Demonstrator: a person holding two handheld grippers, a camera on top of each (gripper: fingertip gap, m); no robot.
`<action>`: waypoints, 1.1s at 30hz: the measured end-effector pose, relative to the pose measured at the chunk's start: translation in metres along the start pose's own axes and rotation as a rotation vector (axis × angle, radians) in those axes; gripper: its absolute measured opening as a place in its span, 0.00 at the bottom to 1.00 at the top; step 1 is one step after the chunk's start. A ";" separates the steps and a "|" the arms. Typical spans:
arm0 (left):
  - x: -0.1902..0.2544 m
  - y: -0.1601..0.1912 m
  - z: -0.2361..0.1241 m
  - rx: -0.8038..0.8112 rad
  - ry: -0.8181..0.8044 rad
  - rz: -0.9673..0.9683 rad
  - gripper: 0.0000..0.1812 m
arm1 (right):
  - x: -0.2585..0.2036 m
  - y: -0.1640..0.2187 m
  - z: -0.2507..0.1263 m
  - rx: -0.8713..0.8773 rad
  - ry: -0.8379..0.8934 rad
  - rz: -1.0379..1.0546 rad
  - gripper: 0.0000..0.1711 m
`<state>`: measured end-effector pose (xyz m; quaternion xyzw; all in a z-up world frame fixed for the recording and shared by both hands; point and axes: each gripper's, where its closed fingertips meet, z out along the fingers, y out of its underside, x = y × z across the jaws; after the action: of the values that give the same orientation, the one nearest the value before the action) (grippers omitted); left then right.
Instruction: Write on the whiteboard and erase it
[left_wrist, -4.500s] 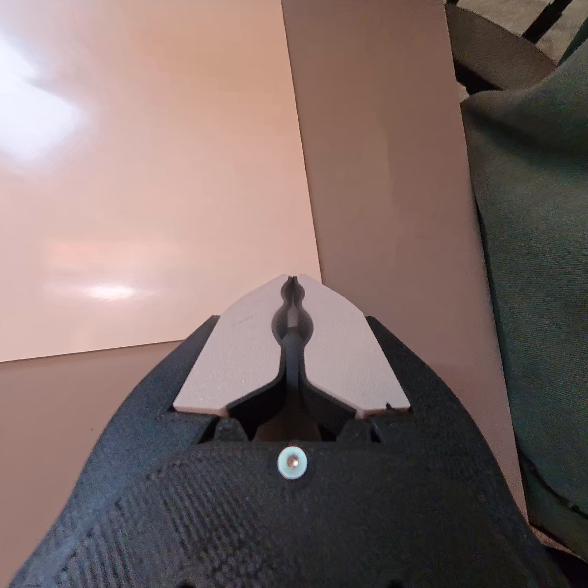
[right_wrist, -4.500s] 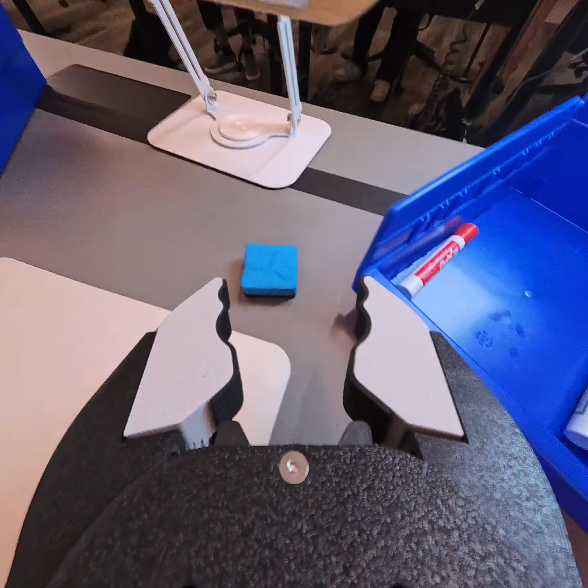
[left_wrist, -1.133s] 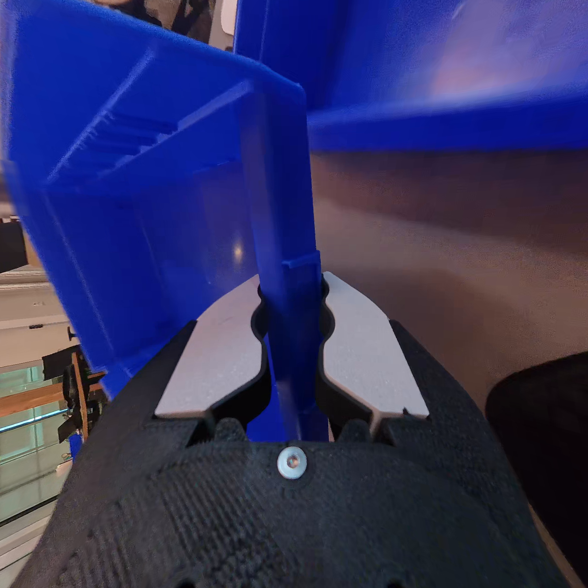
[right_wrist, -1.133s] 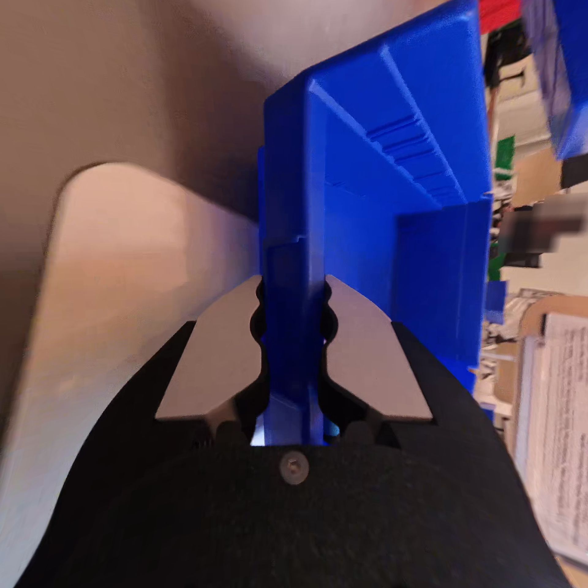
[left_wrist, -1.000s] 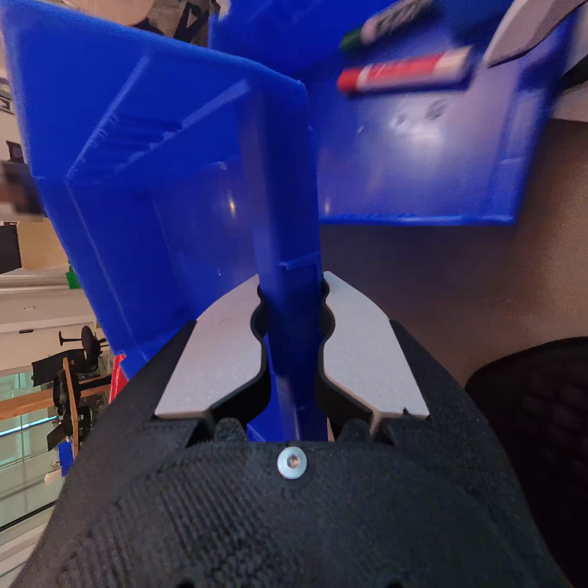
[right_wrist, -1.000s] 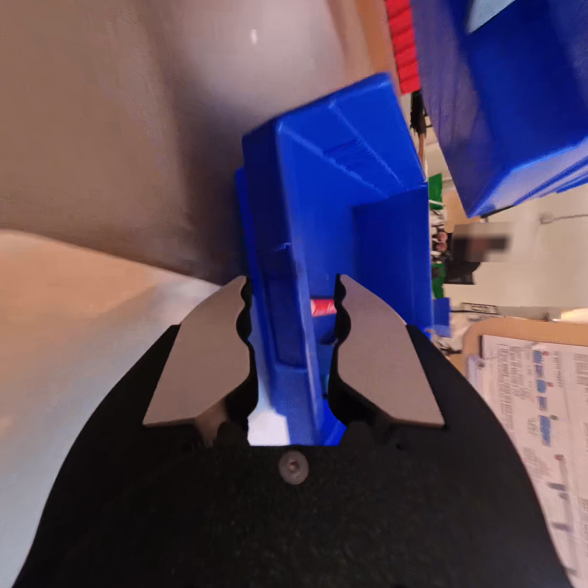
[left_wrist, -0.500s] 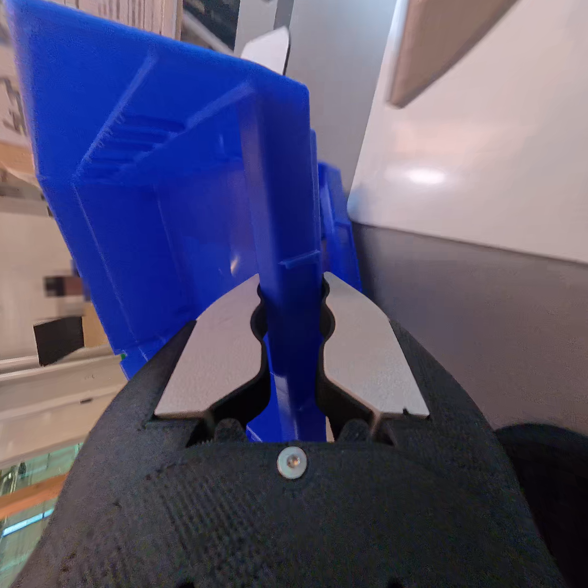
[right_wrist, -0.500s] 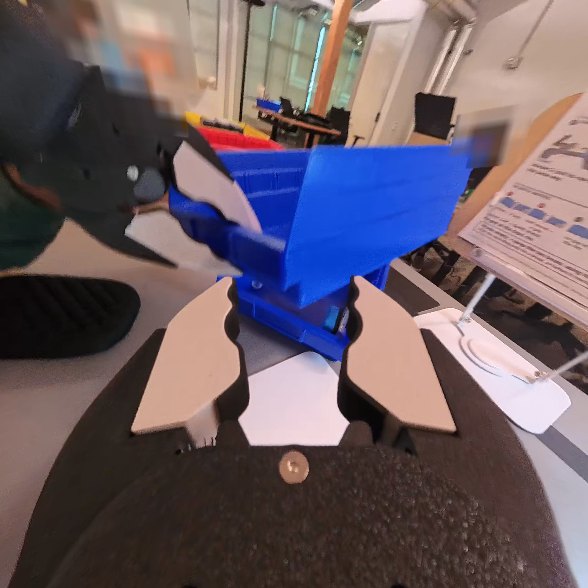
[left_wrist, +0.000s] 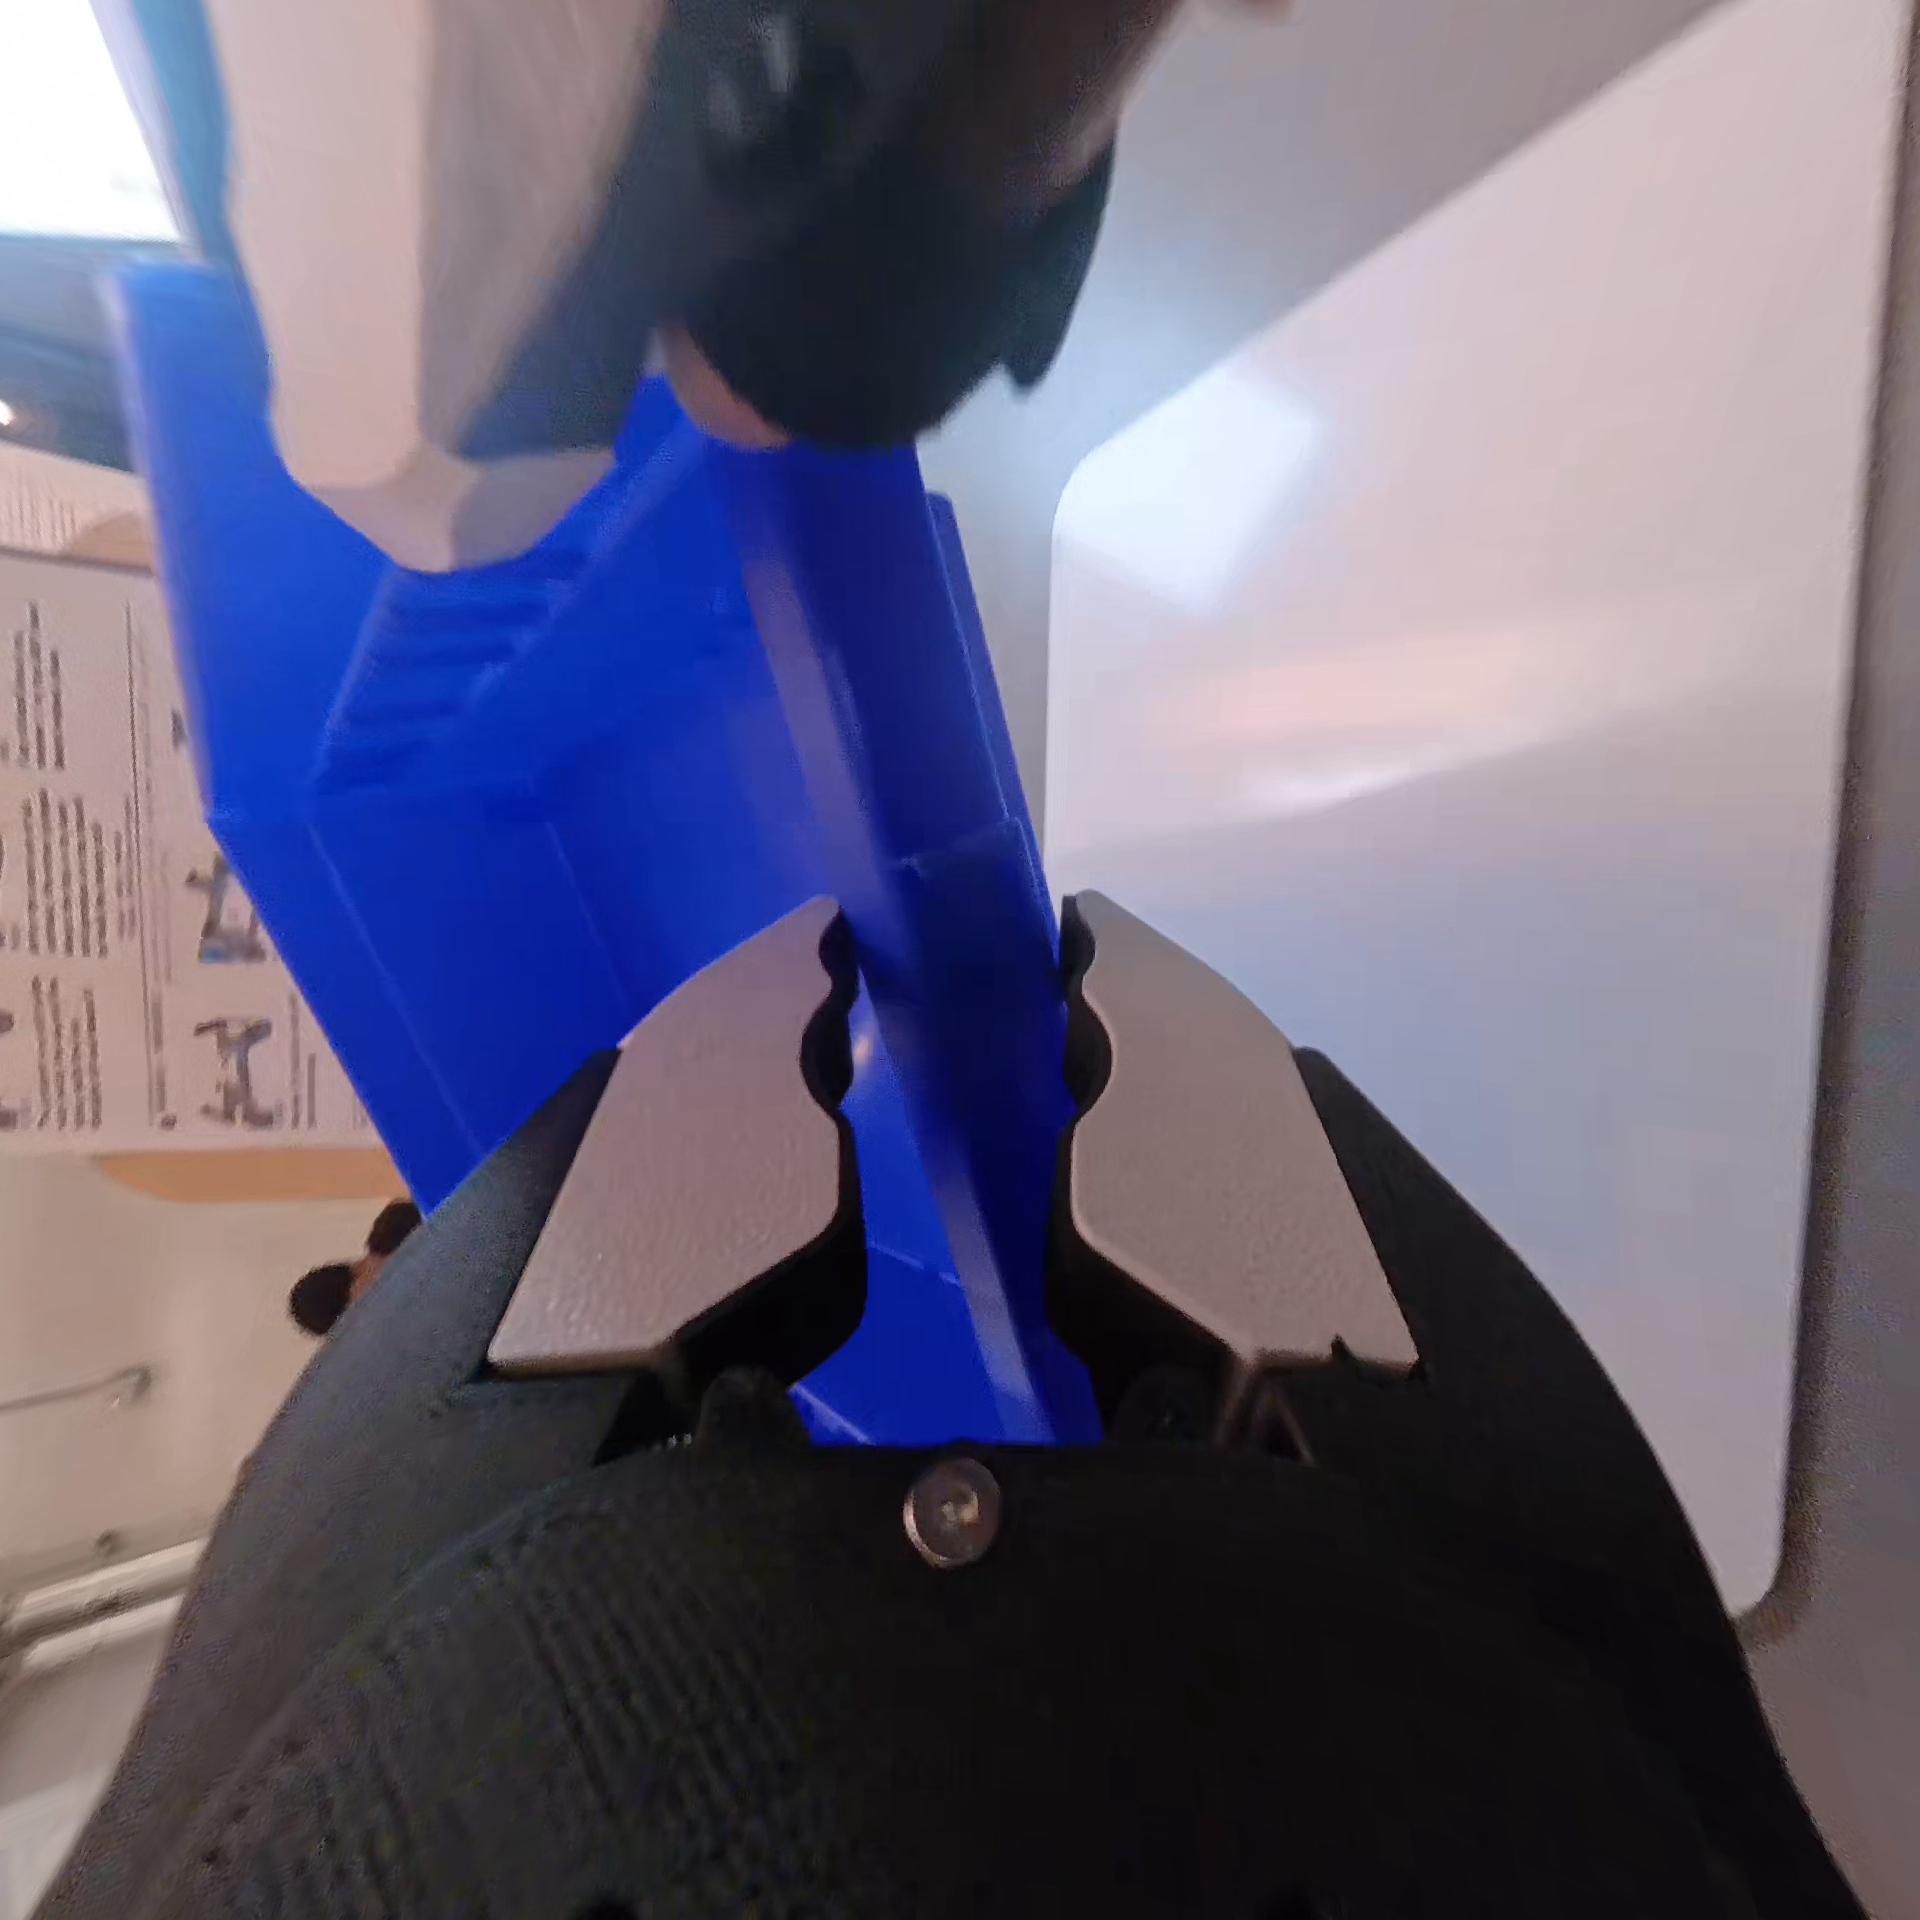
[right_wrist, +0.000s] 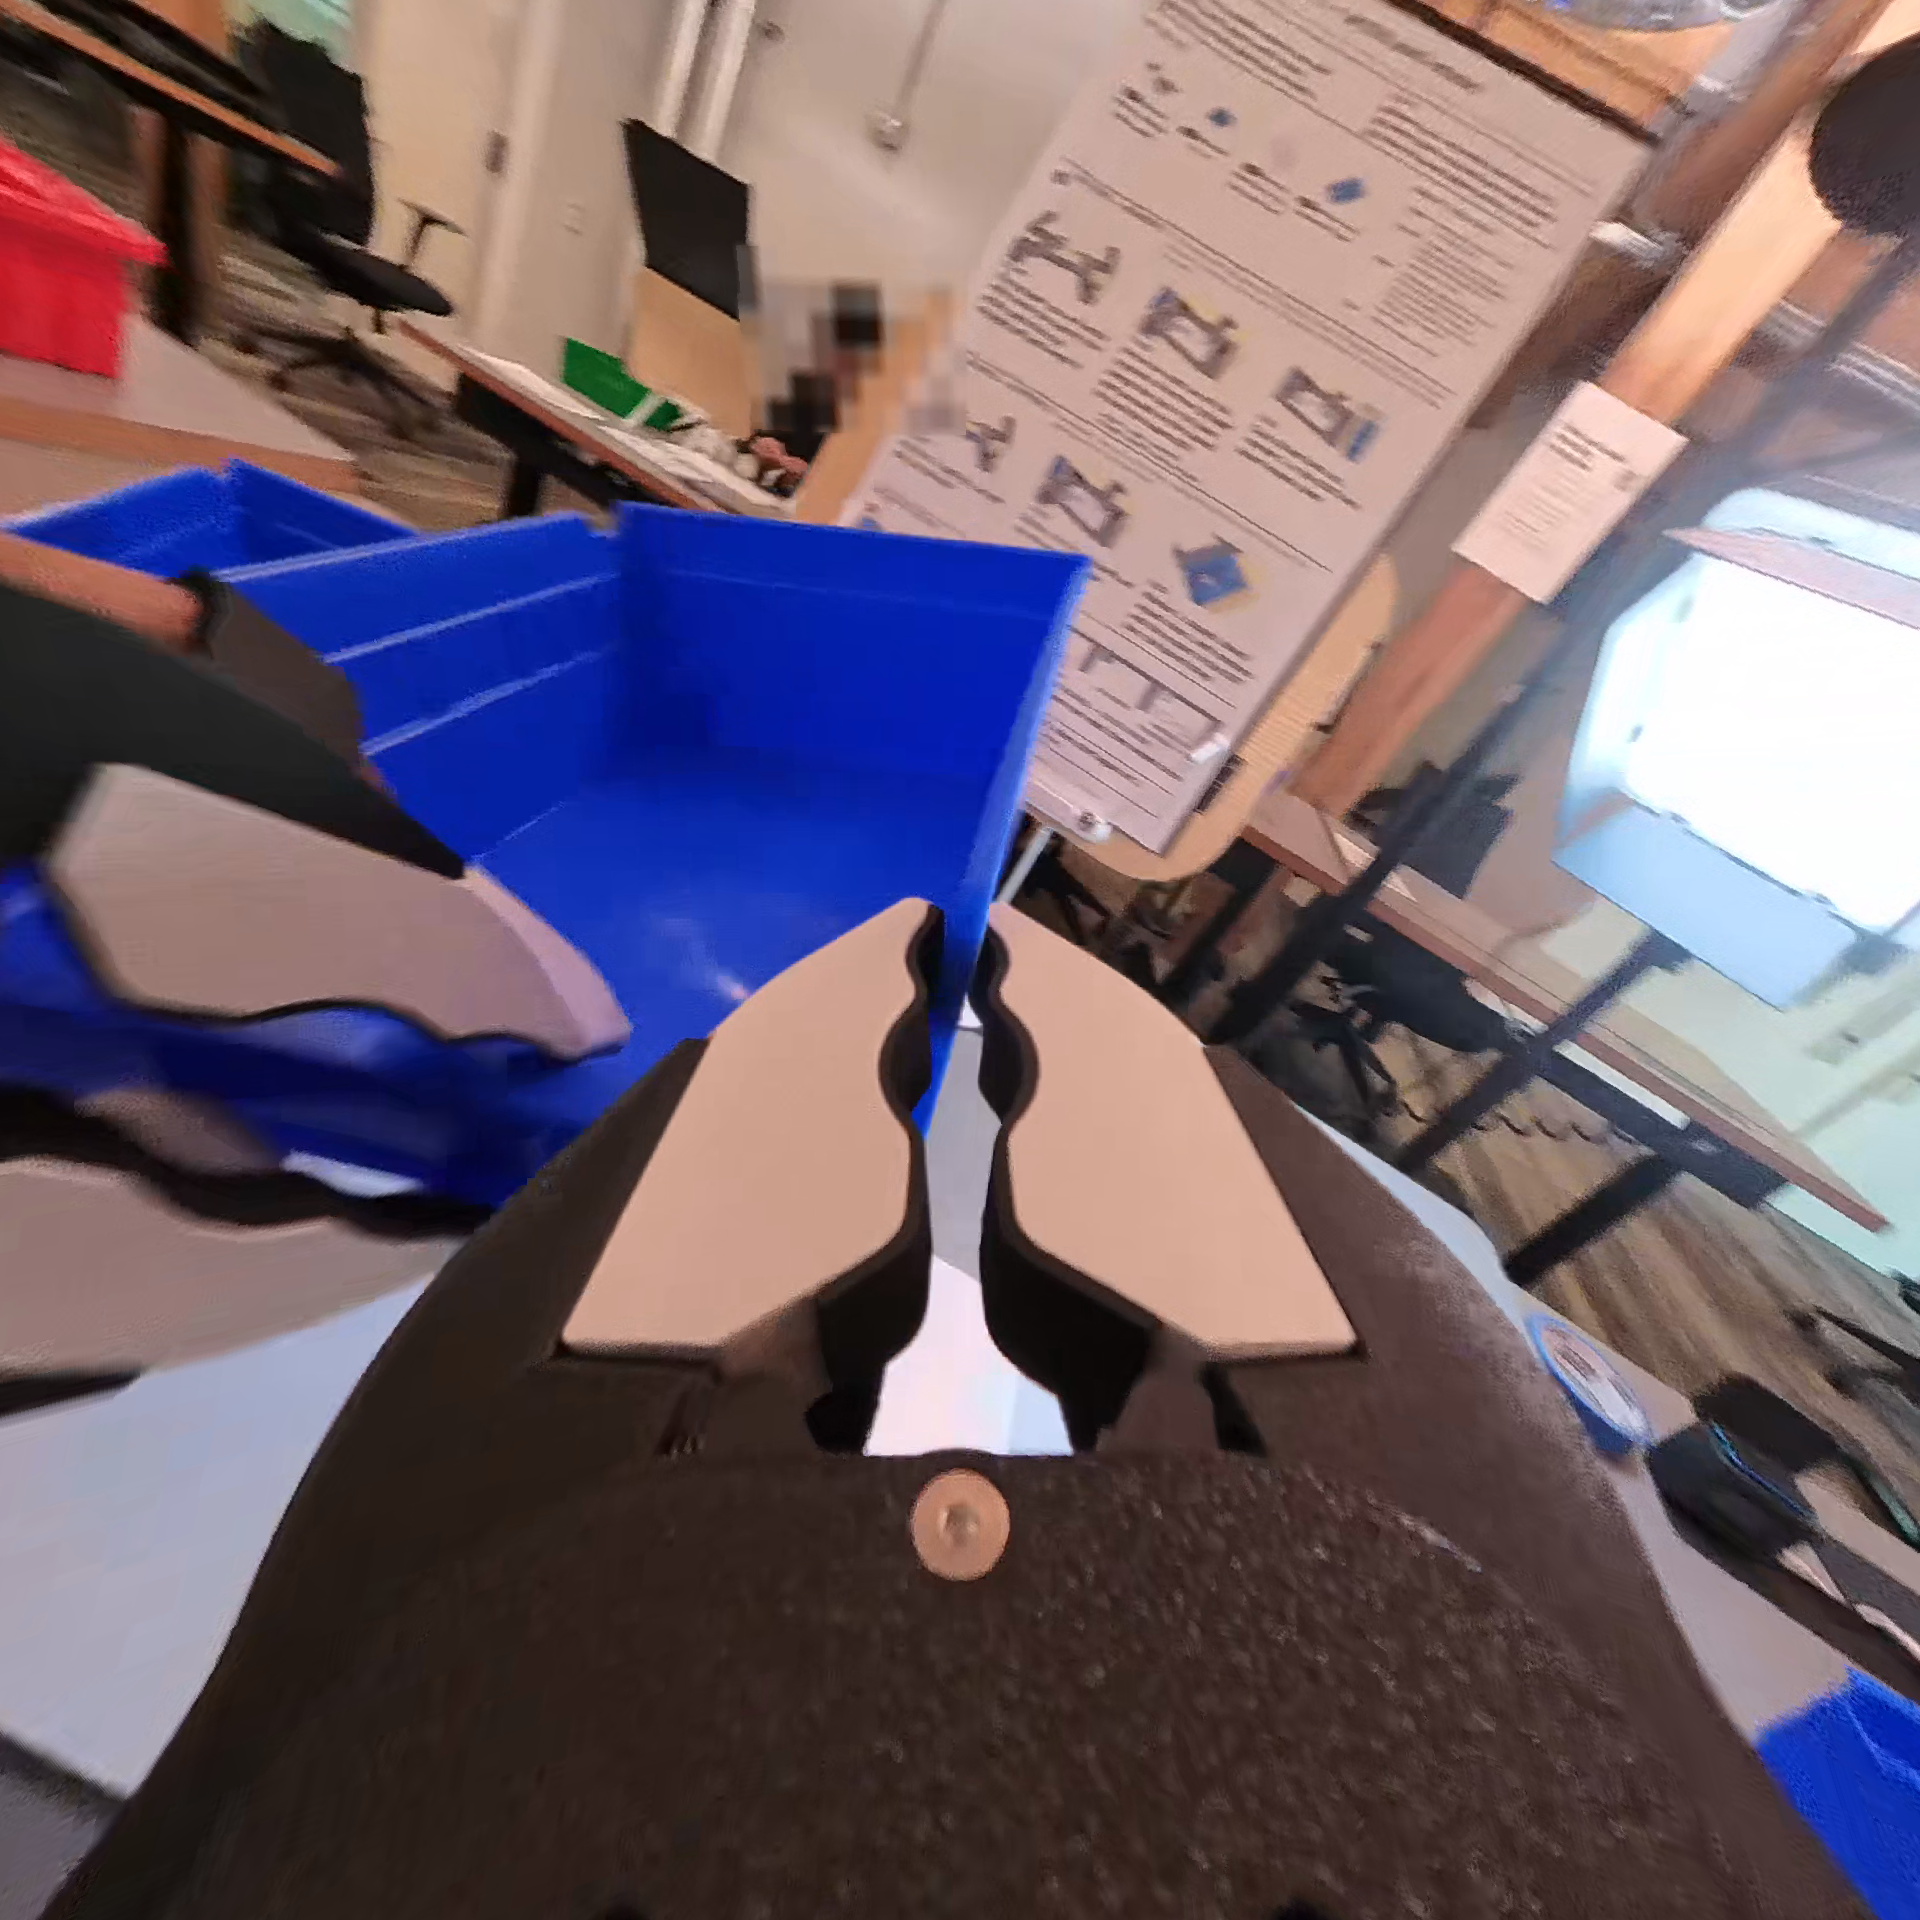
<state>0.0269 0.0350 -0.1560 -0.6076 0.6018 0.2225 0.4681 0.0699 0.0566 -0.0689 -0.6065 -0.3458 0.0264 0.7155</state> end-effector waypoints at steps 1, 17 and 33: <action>0.004 -0.015 -0.002 0.057 0.006 0.000 0.21 | 0.008 0.005 -0.003 0.005 0.042 0.005 0.01; -0.053 -0.005 -0.085 0.435 0.117 -0.412 0.20 | 0.106 0.048 -0.068 0.080 0.163 0.421 0.01; 0.034 0.253 0.043 -0.480 0.418 -0.478 0.16 | 0.246 0.237 -0.069 -0.237 0.564 0.607 0.03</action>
<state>-0.1927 0.0943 -0.2803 -0.8549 0.4567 0.1131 0.2186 0.3841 0.1730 -0.1670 -0.7423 0.0567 0.0290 0.6670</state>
